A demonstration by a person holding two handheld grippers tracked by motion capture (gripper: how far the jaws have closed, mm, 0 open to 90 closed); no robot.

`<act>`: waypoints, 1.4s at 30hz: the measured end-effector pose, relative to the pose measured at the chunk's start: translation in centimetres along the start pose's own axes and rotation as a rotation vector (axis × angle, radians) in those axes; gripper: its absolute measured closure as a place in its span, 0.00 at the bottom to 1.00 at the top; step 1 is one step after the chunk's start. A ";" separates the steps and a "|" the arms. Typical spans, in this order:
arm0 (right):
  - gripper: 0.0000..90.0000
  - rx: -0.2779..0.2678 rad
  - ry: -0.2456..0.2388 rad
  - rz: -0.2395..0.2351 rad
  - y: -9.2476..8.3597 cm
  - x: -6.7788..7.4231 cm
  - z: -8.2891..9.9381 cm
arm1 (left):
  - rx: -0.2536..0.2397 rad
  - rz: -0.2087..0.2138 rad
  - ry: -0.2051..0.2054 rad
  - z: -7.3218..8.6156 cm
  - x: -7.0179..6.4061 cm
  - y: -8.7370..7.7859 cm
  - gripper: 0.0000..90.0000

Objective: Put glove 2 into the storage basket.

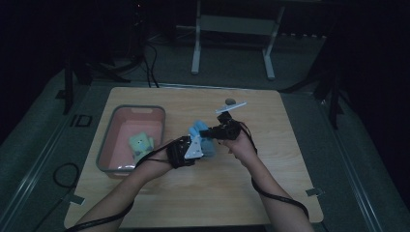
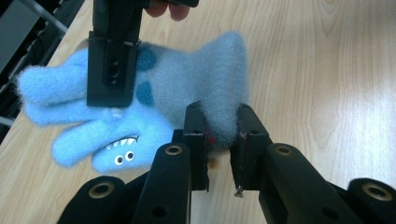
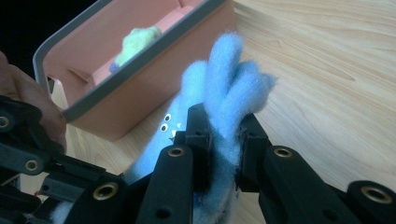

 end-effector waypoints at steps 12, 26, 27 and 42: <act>0.88 -0.009 -0.024 -0.052 1.7 2.9 -2.8 | 0.029 -0.033 -0.020 1.8 0.7 -3.4 0.87; 0.88 -0.001 -0.075 -0.112 4.9 7.1 -5.8 | 0.069 -0.081 -0.063 5.4 1.0 -7.1 0.87; 0.88 0.003 -0.081 -0.114 5.1 7.4 -6.0 | 0.070 -0.083 -0.070 5.7 1.1 -7.4 0.87; 0.88 0.036 -0.123 -0.178 10.5 12.6 -7.9 | 0.121 -0.112 -0.150 11.2 1.1 -10.3 0.87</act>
Point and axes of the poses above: each handheld gripper's, and its own axes: y roughly forward along the jaws, z roughly out of its underside, x roughly to its left, the point moved 7 cm from there along y, roughly forward along the jaws, and after that the axes turned 12 degrees about z, right-handed, at the moved point
